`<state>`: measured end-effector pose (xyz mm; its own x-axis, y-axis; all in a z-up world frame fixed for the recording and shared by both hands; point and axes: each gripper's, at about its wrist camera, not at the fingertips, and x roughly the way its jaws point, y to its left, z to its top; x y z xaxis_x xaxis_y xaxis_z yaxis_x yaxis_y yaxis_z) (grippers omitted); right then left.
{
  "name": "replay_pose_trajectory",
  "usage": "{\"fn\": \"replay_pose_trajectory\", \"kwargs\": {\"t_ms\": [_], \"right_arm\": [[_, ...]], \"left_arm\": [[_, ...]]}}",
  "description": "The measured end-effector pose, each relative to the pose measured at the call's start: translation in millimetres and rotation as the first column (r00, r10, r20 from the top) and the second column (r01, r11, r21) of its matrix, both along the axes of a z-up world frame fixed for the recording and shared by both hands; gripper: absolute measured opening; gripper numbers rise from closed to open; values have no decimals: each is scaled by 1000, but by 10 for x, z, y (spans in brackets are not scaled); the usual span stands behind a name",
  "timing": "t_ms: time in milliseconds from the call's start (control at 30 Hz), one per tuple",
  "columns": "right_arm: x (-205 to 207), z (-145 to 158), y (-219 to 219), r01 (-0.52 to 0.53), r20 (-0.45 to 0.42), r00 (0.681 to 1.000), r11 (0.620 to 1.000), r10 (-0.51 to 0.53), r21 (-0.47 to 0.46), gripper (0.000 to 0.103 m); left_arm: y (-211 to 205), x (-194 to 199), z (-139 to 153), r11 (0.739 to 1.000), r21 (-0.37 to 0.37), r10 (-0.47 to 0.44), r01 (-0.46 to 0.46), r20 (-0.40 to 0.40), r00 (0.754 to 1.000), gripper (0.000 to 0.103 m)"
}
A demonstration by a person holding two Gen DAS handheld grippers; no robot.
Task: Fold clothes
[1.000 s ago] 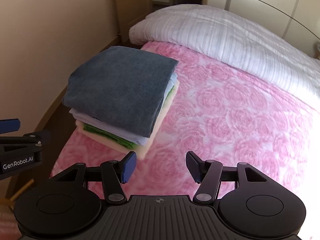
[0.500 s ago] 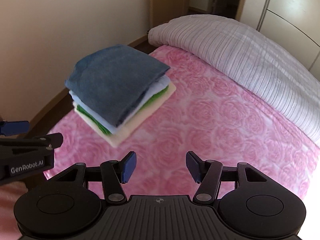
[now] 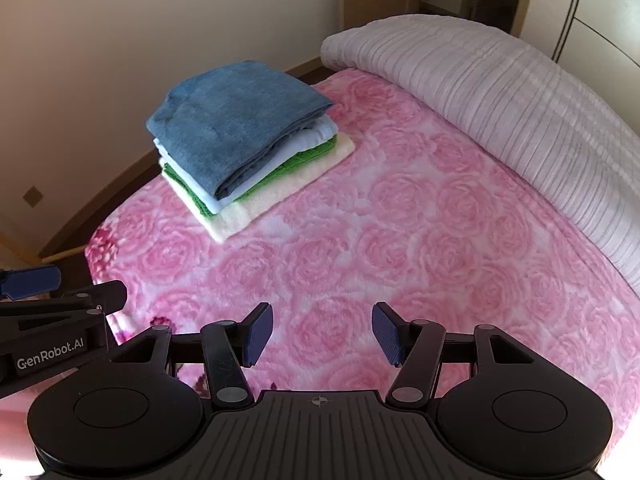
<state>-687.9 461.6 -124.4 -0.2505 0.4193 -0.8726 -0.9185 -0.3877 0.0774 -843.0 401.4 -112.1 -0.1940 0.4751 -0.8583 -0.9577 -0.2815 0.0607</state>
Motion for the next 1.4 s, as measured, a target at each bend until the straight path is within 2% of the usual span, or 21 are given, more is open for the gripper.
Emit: {"fn": "replay_pose_trajectory", "kwargs": {"t_ms": [233,467,767,1400], "right_arm": [[150,-34,47,-56,5,998,998,56,-12,59],[258,-127,149,-90,19,996,995,91,-28,59],[348,-242,366,-115,15,993,991,117,-65,59],[247,-482,880,-145,33,988,984,149,-106,59]], "left_arm": [[-29,166,15,995,13,102,-102,27,994,61],[-26,356,-48,988,-2,154,-154,46,987,61],[120,487,-129,982,-36,185,-183,44,982,61],[556,446,-434,973,-92,216,-211,46,975,60]]}}
